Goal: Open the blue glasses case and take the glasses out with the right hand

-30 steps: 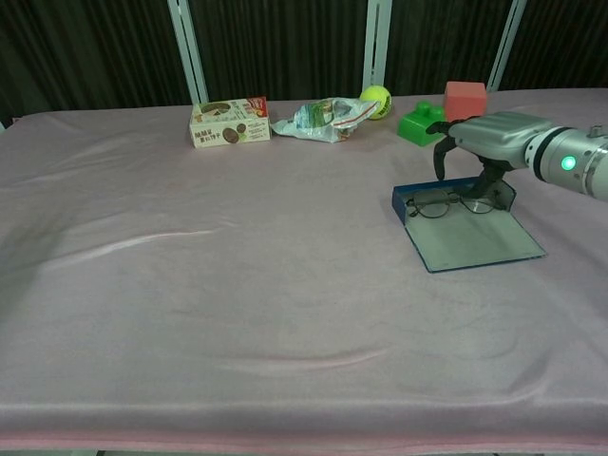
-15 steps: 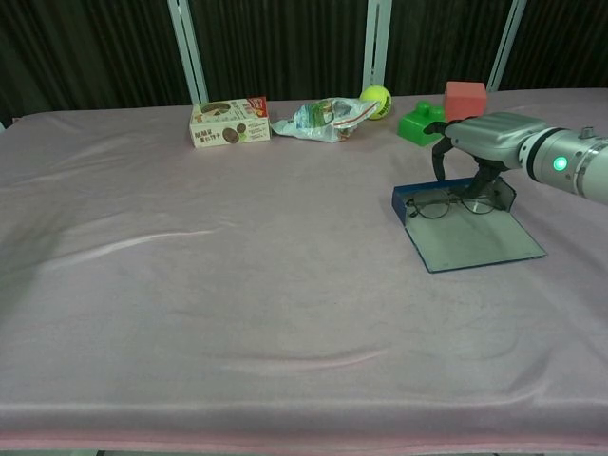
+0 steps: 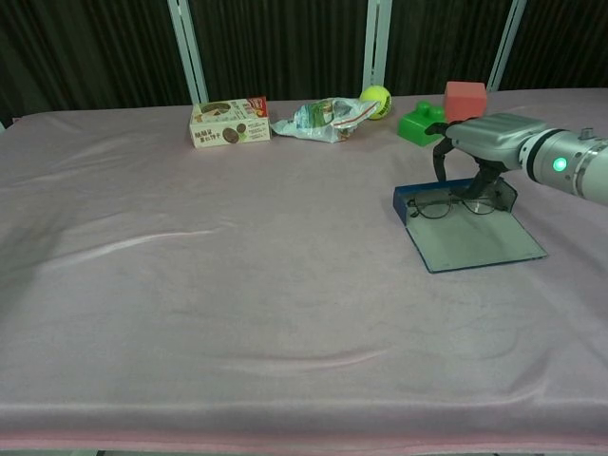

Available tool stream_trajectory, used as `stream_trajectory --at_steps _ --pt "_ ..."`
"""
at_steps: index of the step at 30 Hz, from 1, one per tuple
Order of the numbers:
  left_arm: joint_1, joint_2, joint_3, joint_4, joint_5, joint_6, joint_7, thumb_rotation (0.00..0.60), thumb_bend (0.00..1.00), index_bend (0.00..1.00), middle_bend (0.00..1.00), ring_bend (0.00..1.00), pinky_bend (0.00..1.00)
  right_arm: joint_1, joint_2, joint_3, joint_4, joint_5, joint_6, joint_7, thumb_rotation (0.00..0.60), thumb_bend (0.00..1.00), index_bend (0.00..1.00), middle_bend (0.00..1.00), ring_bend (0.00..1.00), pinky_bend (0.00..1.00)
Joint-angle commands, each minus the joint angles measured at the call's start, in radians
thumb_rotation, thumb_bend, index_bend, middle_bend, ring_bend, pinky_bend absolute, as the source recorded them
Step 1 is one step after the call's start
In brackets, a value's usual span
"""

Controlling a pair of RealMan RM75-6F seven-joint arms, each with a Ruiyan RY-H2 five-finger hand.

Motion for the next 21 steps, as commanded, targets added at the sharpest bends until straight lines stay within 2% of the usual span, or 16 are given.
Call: stream_trajectory --at_steps 1,9,17,21 --pt "0.0 0.0 0.0 0.0 0.0 0.0 -0.001 0.6 0.41 0.0 0.0 0.0 0.05 -0.001 -0.003 0.002 0.0 -0.007 0.013 0.006 0.6 0.53 0.7 0.11 0.05 0.0" --pt "0.002 0.001 0.001 0.0 0.004 0.005 -0.006 0.6 0.41 0.0 0.0 0.0 0.05 -0.016 -0.023 0.011 0.013 -0.056 0.095 0.068 0.6 0.53 0.78 0.17 0.1 0.0" --pt "0.002 0.0 0.001 0.002 0.005 0.004 -0.006 0.6 0.41 0.0 0.0 0.0 0.05 -0.041 -0.089 -0.004 0.095 -0.193 0.286 0.185 0.6 0.53 0.78 0.18 0.11 0.0" --pt "0.002 0.0 0.002 0.002 0.006 0.004 -0.006 0.6 0.41 0.0 0.0 0.0 0.05 -0.053 -0.134 -0.022 0.162 -0.249 0.369 0.198 0.6 0.53 0.78 0.18 0.11 0.0"
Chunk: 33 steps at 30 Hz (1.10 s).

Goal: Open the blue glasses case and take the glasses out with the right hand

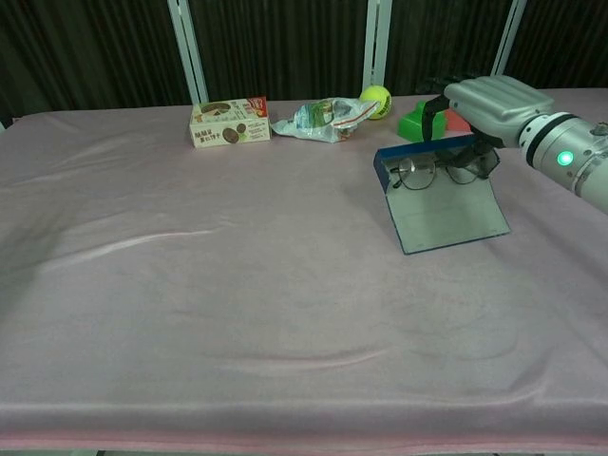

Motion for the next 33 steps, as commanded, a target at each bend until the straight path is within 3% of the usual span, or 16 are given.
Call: stream_trajectory --at_steps 1,13,24,28,33 --pt "0.0 0.0 0.0 0.0 0.0 -0.001 0.0 0.6 0.41 0.0 0.0 0.0 0.05 -0.014 -0.047 -0.021 0.069 -0.058 0.066 0.02 0.6 0.53 0.78 0.18 0.11 0.0" --pt "-0.001 -0.001 0.002 -0.002 -0.002 -0.005 0.006 0.6 0.41 0.0 0.0 0.0 0.05 -0.01 -0.085 -0.013 0.142 -0.066 0.042 0.032 0.6 0.53 0.78 0.19 0.12 0.0" --pt "-0.002 -0.001 0.002 -0.002 -0.001 -0.006 0.007 0.6 0.41 0.0 0.0 0.0 0.05 0.009 -0.121 0.052 0.248 -0.046 0.116 -0.037 0.6 0.53 0.78 0.19 0.12 0.0" --pt "-0.001 -0.002 0.004 -0.004 0.003 -0.003 0.009 0.6 0.41 0.0 0.0 0.0 0.05 0.012 -0.142 0.063 0.33 -0.009 0.051 -0.104 0.6 0.53 0.78 0.19 0.12 0.0" --pt "-0.001 -0.004 0.002 -0.001 -0.003 -0.005 0.013 0.6 0.41 0.0 0.0 0.0 0.05 0.017 -0.166 0.087 0.424 0.051 -0.09 -0.083 0.6 0.53 0.74 0.19 0.12 0.0"
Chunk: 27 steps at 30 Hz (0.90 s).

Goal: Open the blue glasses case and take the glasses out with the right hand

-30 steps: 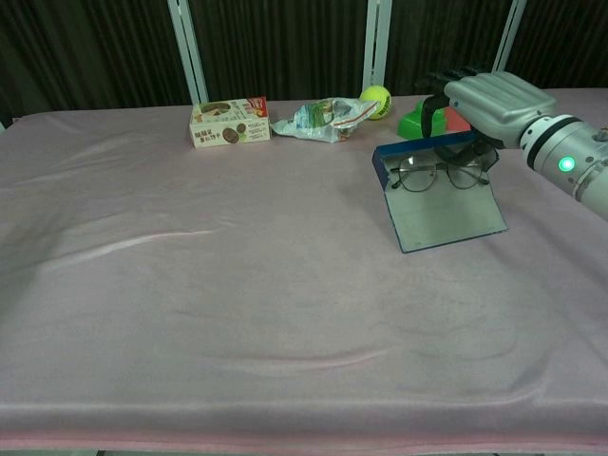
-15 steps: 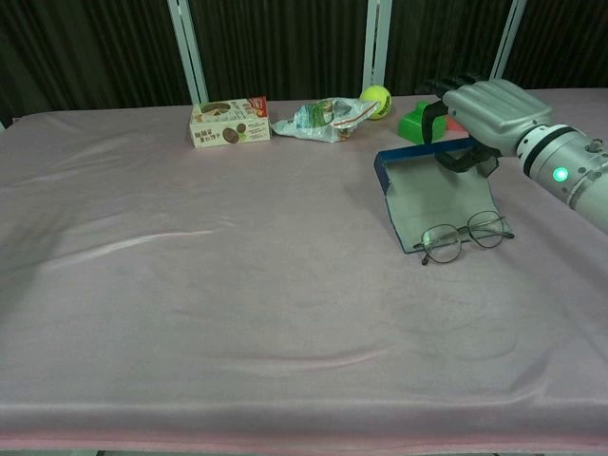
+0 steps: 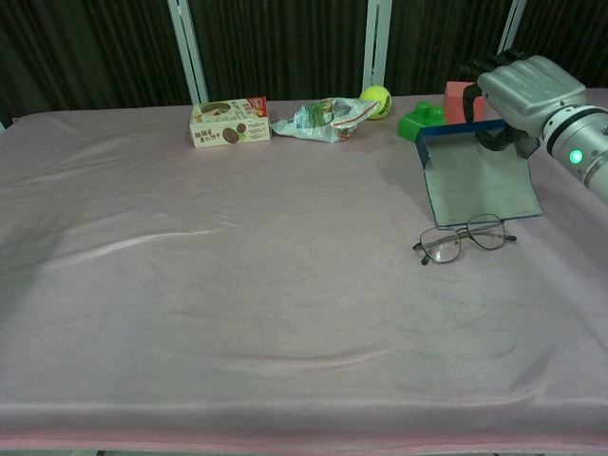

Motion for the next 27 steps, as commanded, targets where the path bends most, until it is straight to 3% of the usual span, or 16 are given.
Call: stream_trajectory --at_steps 1,8,12,17,19,23,27 --pt "-0.002 -0.002 -0.002 0.002 -0.005 -0.003 0.004 0.6 0.41 0.0 0.0 0.0 0.05 0.007 -0.025 0.023 0.081 0.051 -0.107 0.017 0.6 0.53 0.73 0.19 0.12 0.0" --pt "-0.007 -0.011 -0.005 0.006 -0.018 -0.012 0.021 0.6 0.41 0.0 0.0 0.0 0.05 0.014 -0.008 0.032 0.088 0.073 -0.217 0.076 0.6 0.52 0.3 0.12 0.05 0.0" --pt "-0.006 -0.018 -0.009 0.008 -0.023 -0.005 0.03 0.6 0.41 0.0 0.0 0.0 0.05 -0.007 0.039 0.021 -0.005 0.065 -0.216 0.089 0.6 0.42 0.22 0.02 0.0 0.0" --pt "-0.005 -0.017 -0.011 0.008 -0.026 -0.005 0.026 0.6 0.41 0.0 0.0 0.0 0.05 -0.061 0.152 -0.022 -0.246 0.0 -0.125 0.132 0.6 0.41 0.28 0.02 0.0 0.0" --pt "-0.004 -0.017 -0.01 0.008 -0.024 -0.002 0.026 0.6 0.41 0.0 0.0 0.0 0.05 -0.09 0.228 -0.048 -0.394 -0.038 -0.082 0.147 0.6 0.41 0.33 0.02 0.0 0.0" --pt "-0.006 -0.022 -0.01 0.008 -0.025 -0.003 0.036 0.6 0.41 0.0 0.0 0.0 0.05 -0.139 0.391 -0.093 -0.705 -0.068 -0.048 0.043 0.6 0.41 0.43 0.01 0.0 0.0" --pt "-0.008 -0.026 -0.006 0.008 -0.023 -0.007 0.043 0.6 0.41 0.0 0.0 0.0 0.05 -0.159 0.479 -0.125 -0.868 -0.066 -0.05 -0.067 0.6 0.41 0.49 0.01 0.0 0.0"
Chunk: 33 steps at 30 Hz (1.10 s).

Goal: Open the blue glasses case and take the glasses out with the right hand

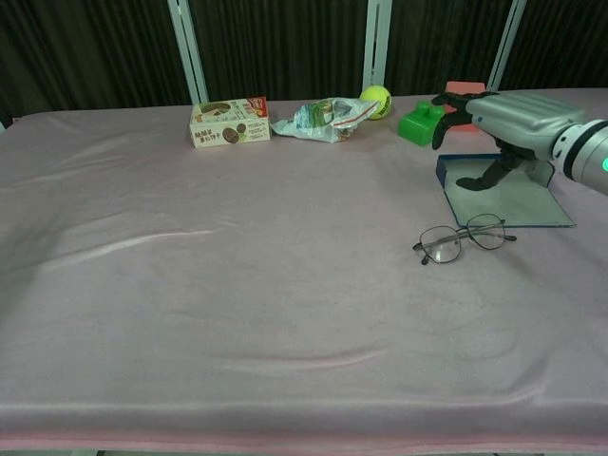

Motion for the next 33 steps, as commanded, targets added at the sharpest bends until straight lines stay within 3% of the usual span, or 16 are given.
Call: stream_trajectory --at_steps 1,5,14,24,33 --pt "-0.001 -0.002 0.002 0.0 0.001 -0.002 0.003 0.6 0.41 0.0 0.0 0.0 0.05 -0.061 0.183 -0.071 -0.279 -0.033 0.039 -0.153 0.6 0.41 0.5 0.01 0.0 0.0" --pt "-0.001 -0.001 0.004 -0.002 0.004 -0.003 0.0 0.6 0.41 0.0 0.0 0.0 0.05 -0.058 0.177 -0.089 -0.293 -0.009 0.011 -0.22 0.6 0.41 0.52 0.01 0.0 0.0" --pt "0.0 0.002 0.002 -0.002 0.002 0.0 -0.008 0.6 0.41 0.0 0.0 0.0 0.05 -0.035 0.089 -0.119 -0.178 0.002 -0.054 -0.225 0.6 0.41 0.58 0.01 0.0 0.0" --pt "0.0 0.005 0.002 -0.002 0.005 -0.001 -0.015 0.6 0.41 0.0 0.0 0.0 0.05 -0.013 0.036 -0.115 -0.102 0.001 -0.078 -0.205 0.6 0.42 0.61 0.02 0.0 0.0" --pt "0.001 0.008 0.003 -0.001 0.007 0.0 -0.02 0.6 0.41 0.0 0.0 0.0 0.05 -0.002 0.009 -0.108 -0.067 0.005 -0.084 -0.196 0.6 0.5 0.65 0.04 0.0 0.0"
